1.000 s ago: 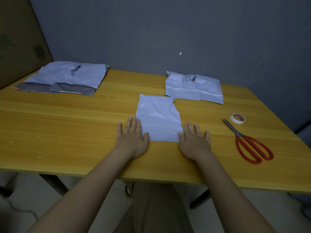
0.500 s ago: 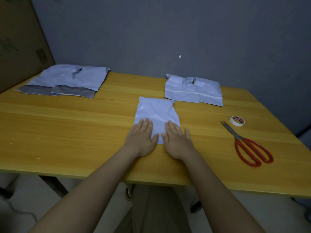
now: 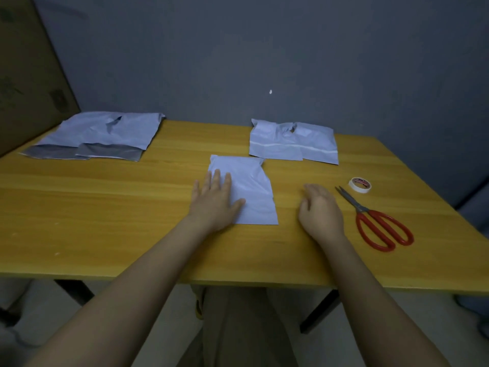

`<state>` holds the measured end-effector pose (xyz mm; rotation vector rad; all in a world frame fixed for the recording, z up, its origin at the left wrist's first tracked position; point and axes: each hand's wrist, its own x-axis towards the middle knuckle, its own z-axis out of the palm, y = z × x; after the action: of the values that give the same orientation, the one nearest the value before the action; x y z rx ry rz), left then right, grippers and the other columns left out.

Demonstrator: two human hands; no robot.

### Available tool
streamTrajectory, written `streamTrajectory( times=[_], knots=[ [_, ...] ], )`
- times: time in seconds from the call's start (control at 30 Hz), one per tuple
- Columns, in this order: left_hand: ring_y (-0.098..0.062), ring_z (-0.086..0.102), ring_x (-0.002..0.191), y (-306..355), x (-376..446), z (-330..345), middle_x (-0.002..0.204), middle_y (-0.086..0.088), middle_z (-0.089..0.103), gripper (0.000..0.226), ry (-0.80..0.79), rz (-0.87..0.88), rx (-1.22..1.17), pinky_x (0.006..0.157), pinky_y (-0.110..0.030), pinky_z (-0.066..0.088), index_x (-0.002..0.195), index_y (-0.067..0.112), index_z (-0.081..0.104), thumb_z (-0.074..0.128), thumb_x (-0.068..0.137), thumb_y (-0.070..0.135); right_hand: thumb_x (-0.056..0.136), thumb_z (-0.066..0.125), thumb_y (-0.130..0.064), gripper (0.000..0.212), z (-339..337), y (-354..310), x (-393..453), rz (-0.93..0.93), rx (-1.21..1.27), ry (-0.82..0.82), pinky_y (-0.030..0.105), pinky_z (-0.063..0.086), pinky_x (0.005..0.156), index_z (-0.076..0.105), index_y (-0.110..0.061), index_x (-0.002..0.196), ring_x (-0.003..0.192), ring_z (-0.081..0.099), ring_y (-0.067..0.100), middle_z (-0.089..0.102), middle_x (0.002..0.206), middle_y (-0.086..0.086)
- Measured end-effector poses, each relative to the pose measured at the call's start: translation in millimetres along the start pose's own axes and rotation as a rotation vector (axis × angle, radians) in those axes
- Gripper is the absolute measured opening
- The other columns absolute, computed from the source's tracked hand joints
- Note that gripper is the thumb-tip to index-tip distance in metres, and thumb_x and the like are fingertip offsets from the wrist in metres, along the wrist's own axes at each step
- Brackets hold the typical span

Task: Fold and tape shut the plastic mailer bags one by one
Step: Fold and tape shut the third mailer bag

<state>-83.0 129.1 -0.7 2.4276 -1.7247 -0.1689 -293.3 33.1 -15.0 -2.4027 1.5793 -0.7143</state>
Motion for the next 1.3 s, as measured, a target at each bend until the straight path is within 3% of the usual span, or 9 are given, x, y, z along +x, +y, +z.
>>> streamTrajectory(
  times=[0.07,0.13,0.23,0.37,0.5,0.77,0.97,1.1,1.3],
  knots=[
    [-0.026,0.015,0.144,17.9,11.2,-3.5,0.157,-0.011,0.016,0.056,0.090,0.105,-0.018,0.115,-0.042,0.017,0.148,0.016,0.026,0.036,0.099,0.040,0.093,0.045,-0.012,0.036,-9.8,18.6,11.8,0.031,-0.053,0.073,0.040,0.039,0.097,0.059,-0.008,0.126,0.122,0.045,0.031,0.057,0.128,0.013],
    [-0.030,0.043,0.126,39.3,21.8,-5.2,0.141,-0.012,0.045,0.044,0.162,0.162,-0.097,0.097,-0.039,0.039,0.138,0.014,0.045,0.041,0.097,0.029,0.091,0.048,-0.012,0.032,-18.6,35.1,24.5,0.080,-0.078,0.110,0.042,0.041,0.092,0.064,-0.007,0.119,0.115,0.048,0.034,0.061,0.119,0.015],
    [-0.029,0.055,0.110,71.7,34.6,-5.2,0.121,-0.009,0.058,0.036,0.211,0.180,-0.202,0.080,-0.037,0.047,0.128,0.016,0.054,0.041,0.097,0.024,0.091,0.050,-0.014,0.028,-30.5,61.1,42.1,0.145,-0.124,0.149,0.042,0.042,0.088,0.066,-0.006,0.113,0.112,0.049,0.037,0.062,0.114,0.018],
    [-0.025,0.058,0.103,105.9,52.4,1.2,0.118,-0.006,0.061,0.033,0.214,0.235,-0.245,0.072,-0.034,0.046,0.126,0.018,0.055,0.041,0.097,0.024,0.094,0.047,-0.017,0.030,-39.8,92.8,63.8,0.209,-0.206,0.116,0.039,0.040,0.088,0.066,-0.009,0.116,0.113,0.046,0.037,0.059,0.117,0.016],
    [-0.024,0.057,0.106,128.1,67.6,8.8,0.123,-0.003,0.058,0.030,0.186,0.250,-0.309,0.077,-0.035,0.048,0.123,0.021,0.056,0.042,0.097,0.025,0.095,0.048,-0.022,0.030,-40.2,112.5,83.8,0.270,-0.262,0.044,0.037,0.040,0.089,0.065,-0.013,0.119,0.116,0.045,0.033,0.060,0.119,0.012],
    [-0.019,0.057,0.101,142.3,83.6,15.0,0.117,-0.002,0.061,0.026,0.161,0.261,-0.411,0.073,-0.031,0.046,0.115,0.020,0.062,0.044,0.097,0.022,0.095,0.046,-0.018,0.025,-31.3,119.9,100.4,0.214,-0.264,0.007,0.034,0.036,0.077,0.070,-0.016,0.093,0.106,0.045,0.032,0.064,0.101,0.011],
    [-0.010,0.059,0.094,132.7,88.1,9.9,0.112,0.003,0.065,0.023,0.257,0.221,-0.741,0.084,-0.028,0.049,0.115,0.018,0.064,0.053,0.096,0.023,0.089,0.062,-0.019,0.013,-23.1,68.6,84.2,-0.067,0.266,0.181,0.024,0.030,0.080,0.071,-0.014,0.098,0.101,0.053,0.029,0.067,0.102,0.003],
    [0.009,0.056,0.087,107.7,79.3,-0.2,0.112,0.002,0.063,0.019,0.382,0.236,-0.884,0.074,-0.006,0.042,0.111,0.017,0.065,0.057,0.094,0.019,0.088,0.065,-0.018,0.010,-16.5,19.7,65.9,-0.156,0.477,0.180,0.021,0.031,0.079,0.071,-0.015,0.096,0.097,0.051,0.017,0.061,0.092,-0.009],
    [0.002,0.056,0.092,51.0,58.2,-10.4,0.101,0.010,0.058,0.011,0.479,0.258,-0.828,0.079,-0.014,0.046,0.101,0.022,0.065,0.063,0.090,0.021,0.088,0.066,-0.019,0.009,2.9,-37.8,53.6,-0.201,0.589,0.148,0.015,0.035,0.082,0.070,-0.015,0.095,0.102,0.046,0.012,0.059,0.091,-0.016]
  ],
)
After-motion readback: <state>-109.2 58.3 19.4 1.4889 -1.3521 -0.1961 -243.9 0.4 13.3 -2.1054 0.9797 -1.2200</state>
